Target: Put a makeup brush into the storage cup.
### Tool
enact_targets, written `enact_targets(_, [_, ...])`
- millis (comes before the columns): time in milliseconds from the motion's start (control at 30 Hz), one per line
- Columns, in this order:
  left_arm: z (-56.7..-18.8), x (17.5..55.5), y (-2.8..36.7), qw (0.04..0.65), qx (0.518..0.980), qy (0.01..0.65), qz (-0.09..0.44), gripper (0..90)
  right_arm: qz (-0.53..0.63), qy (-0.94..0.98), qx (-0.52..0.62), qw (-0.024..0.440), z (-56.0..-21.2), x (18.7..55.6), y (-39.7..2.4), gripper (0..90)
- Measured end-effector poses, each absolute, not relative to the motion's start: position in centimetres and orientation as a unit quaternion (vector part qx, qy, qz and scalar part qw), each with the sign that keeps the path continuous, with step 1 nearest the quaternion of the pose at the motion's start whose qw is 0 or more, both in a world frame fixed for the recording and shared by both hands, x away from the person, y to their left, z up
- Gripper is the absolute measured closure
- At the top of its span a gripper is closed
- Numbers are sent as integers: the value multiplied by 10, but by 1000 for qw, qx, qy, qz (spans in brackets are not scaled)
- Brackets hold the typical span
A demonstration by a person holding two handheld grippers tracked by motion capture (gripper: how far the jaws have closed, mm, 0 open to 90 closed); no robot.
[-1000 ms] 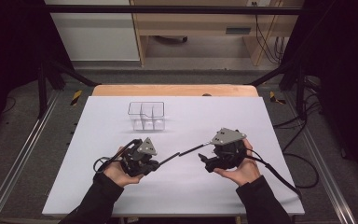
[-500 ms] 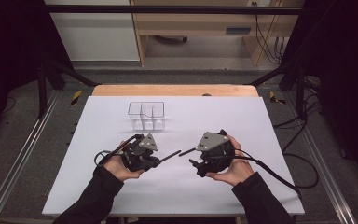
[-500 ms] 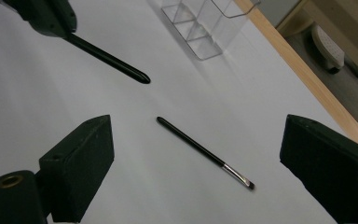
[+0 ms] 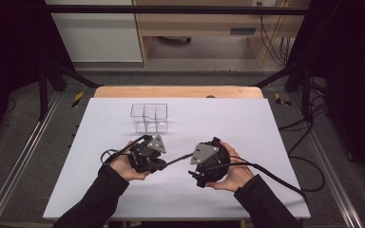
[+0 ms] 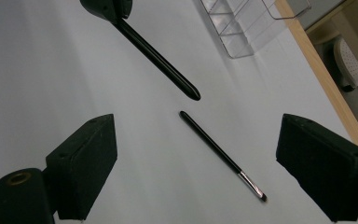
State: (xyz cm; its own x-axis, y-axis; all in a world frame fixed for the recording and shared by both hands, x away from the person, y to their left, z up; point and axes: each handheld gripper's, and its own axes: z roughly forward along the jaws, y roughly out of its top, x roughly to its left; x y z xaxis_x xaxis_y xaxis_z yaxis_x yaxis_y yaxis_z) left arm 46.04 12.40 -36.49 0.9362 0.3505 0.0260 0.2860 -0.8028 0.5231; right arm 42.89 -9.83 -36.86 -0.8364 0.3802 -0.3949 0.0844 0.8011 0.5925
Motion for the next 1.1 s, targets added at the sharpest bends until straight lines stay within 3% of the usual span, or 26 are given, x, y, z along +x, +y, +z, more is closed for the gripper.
enact_targets(1100, [-370,474,105,256,954,155,-11,831,235,922,-13,309,-385,419,-77,258])
